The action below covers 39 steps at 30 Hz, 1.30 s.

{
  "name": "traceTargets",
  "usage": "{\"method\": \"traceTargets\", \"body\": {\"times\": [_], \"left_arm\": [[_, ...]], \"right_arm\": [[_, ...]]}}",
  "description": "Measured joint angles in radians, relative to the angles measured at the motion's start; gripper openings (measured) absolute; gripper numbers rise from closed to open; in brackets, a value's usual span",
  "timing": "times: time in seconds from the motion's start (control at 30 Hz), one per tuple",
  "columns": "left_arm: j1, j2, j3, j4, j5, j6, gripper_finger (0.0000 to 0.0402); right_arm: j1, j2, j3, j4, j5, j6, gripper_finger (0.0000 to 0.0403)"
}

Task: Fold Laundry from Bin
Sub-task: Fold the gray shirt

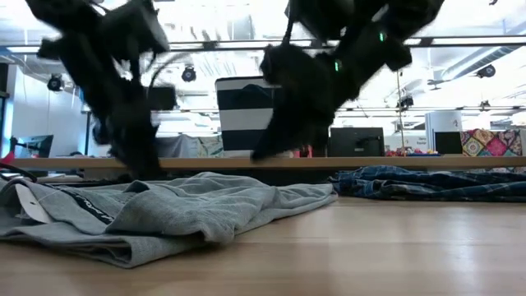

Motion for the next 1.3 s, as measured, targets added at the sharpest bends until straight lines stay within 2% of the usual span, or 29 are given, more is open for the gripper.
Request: {"method": "traceTargets", "body": {"times": [0.1, 0.3, 0.43, 0.53, 0.7, 0.83, 0.97, 1.1, 1.3], "left_arm": [[0.031, 0.08, -0.033, 0.011, -0.001, -0.005, 0.0231], [0.05, 0.101, -0.05, 0.013, 0.063, -0.041, 0.0231], [0.049, 0.032, -0.027, -0.096, 0.132, -0.096, 0.0231], [0.053, -0.043, 0.027, -0.156, 0.148, -0.118, 0.0231], [0.095, -0.15, 0.135, -0.203, 0.171, -0.07, 0.0231], [0.22, -0.188, 0.203, -0.191, 0.248, 0.013, 0.0234], [0.361, -0.145, 0.267, -0.182, 0.37, 0.164, 0.0257], [0.439, -0.035, 0.356, -0.229, 0.463, 0.347, 0.0298], [0.486, 0.155, 0.523, -0.338, 0.487, 0.718, 0.0347]], "right_arm": [[0.025, 0.06, -0.003, -0.015, -0.032, 0.006, 0.0011], [0.04, 0.087, 0.003, -0.122, -0.041, 0.046, 0.0011], [0.022, 0.04, -0.002, -0.176, -0.041, -0.004, 0.0011], [-0.004, -0.019, 0.007, -0.226, -0.055, -0.052, 0.0015], [-0.04, -0.123, 0.058, -0.379, -0.057, -0.093, 0.0054], [-0.073, -0.204, 0.085, -0.437, -0.053, -0.098, 0.0109], [-0.135, -0.268, 0.066, -0.469, -0.051, -0.076, 0.0168], [-0.185, -0.312, 0.05, -0.519, -0.057, -0.045, 0.0218], [-0.249, -0.331, 0.049, -0.596, -0.083, -0.061, 0.0284]]}}
